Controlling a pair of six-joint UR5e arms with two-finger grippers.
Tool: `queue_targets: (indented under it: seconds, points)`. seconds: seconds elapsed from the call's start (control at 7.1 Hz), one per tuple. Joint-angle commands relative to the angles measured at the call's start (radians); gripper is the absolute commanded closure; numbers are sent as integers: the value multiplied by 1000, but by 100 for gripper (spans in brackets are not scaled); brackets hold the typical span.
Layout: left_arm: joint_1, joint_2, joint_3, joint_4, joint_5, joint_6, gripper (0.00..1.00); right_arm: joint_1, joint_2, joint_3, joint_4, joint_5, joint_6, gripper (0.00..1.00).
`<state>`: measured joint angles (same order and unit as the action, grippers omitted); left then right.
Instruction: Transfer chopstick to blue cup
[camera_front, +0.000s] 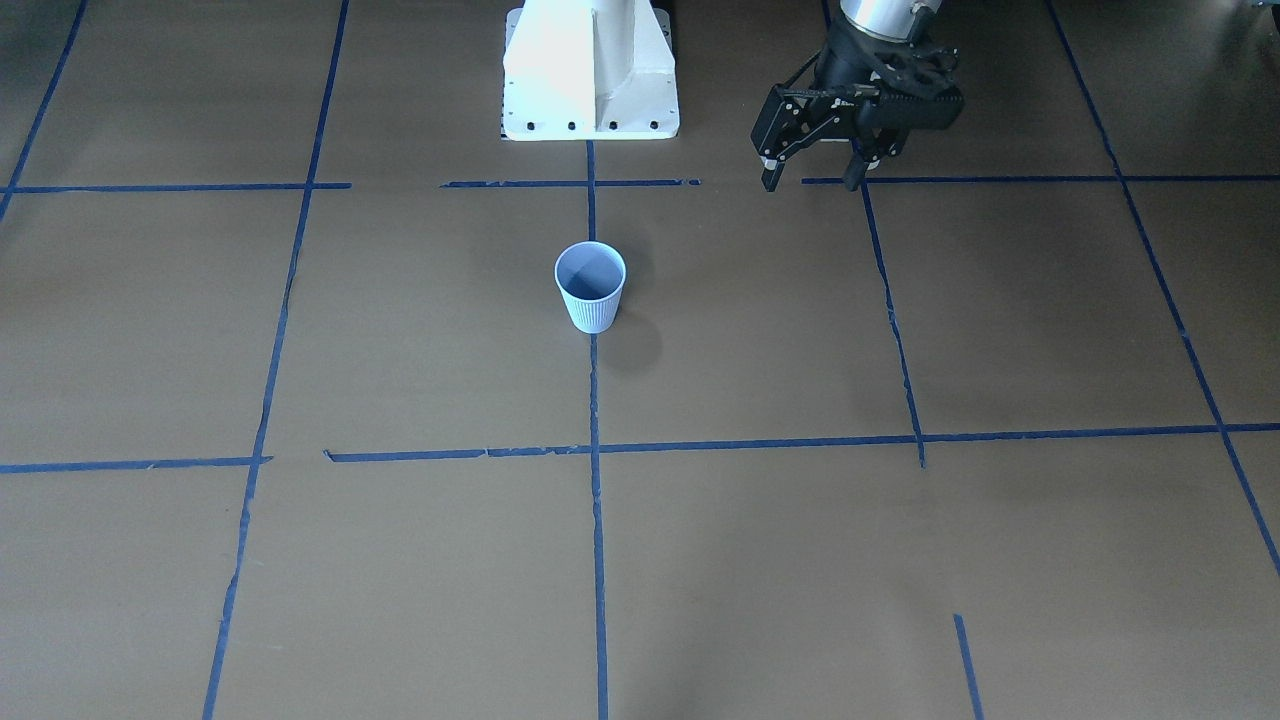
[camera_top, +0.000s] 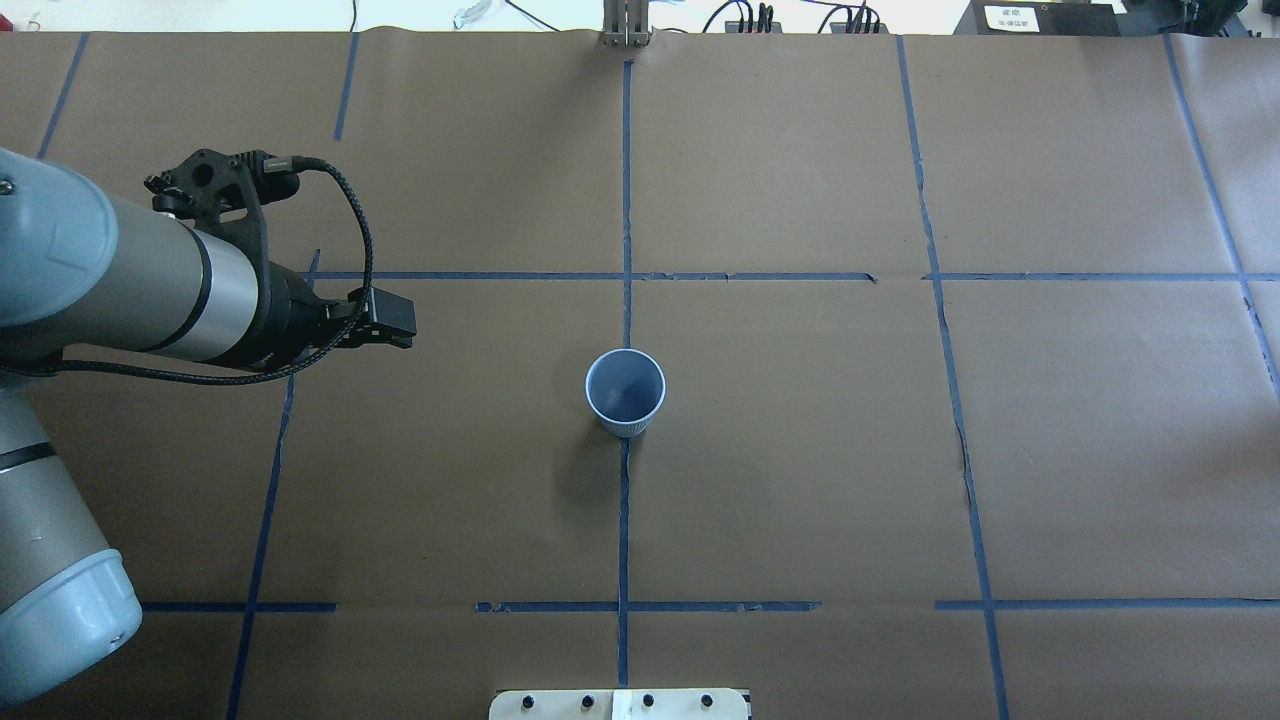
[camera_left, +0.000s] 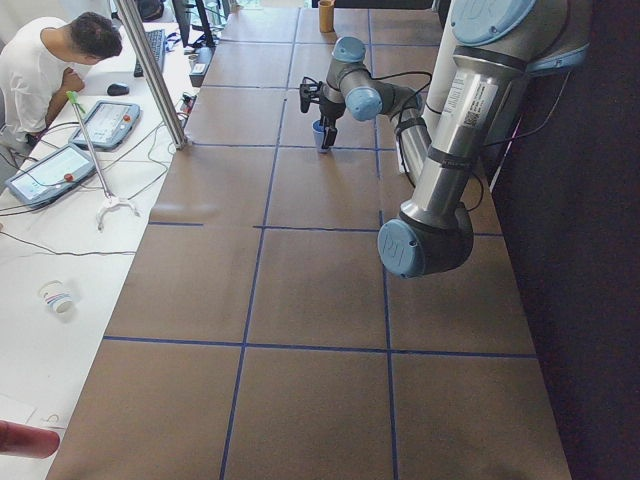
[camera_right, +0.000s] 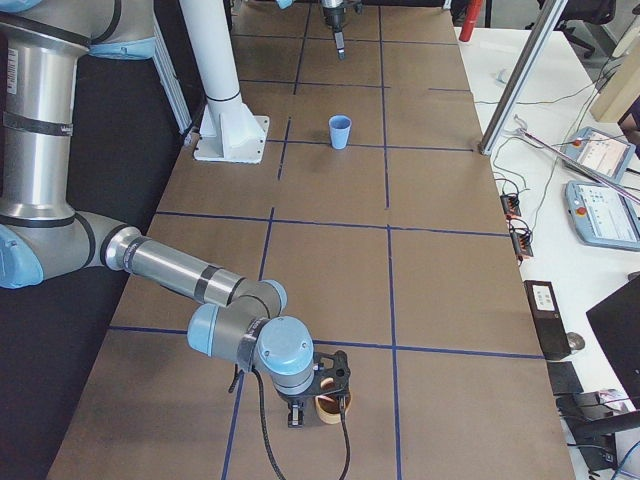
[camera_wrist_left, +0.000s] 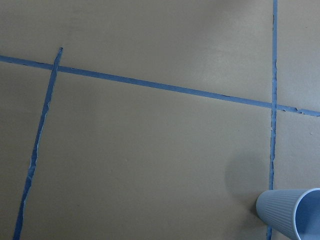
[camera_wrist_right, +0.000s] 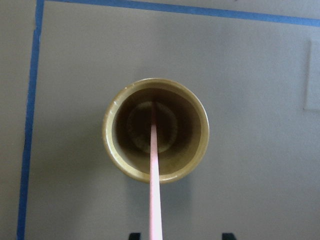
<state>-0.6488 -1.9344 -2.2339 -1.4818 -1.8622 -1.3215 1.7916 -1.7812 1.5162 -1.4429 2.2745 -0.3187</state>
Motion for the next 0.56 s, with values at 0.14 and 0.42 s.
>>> queue_targets:
  seconds: [0.14, 0.42]
  points:
    - [0, 0, -9, 0, 0, -14, 0, 0, 12, 10, 4, 3, 7, 79]
    - [0, 2, -19, 0, 0, -34, 0, 0, 12, 27, 4, 6, 20, 79]
